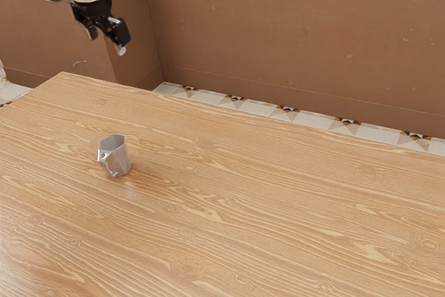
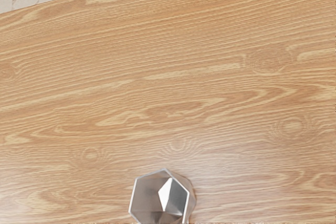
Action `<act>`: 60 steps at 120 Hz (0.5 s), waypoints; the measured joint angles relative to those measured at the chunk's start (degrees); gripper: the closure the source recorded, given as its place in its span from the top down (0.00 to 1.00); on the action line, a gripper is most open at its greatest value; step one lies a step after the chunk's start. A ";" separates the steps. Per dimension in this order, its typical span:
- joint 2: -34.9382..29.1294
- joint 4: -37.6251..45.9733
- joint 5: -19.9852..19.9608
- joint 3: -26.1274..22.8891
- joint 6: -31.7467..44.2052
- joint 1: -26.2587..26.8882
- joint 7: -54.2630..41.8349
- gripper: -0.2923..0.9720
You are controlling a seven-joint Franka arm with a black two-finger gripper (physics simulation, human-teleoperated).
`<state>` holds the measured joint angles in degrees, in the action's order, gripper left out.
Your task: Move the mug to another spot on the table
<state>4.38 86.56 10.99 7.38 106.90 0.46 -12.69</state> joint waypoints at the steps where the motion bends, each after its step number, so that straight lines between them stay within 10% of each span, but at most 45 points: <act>1: 0.01 0.07 -0.02 0.00 0.00 0.02 0.00 0.77; 60: -2.18 18.76 -1.56 1.22 0.28 -3.01 0.05 0.77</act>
<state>2.21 105.32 9.43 8.60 107.18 -2.55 -12.64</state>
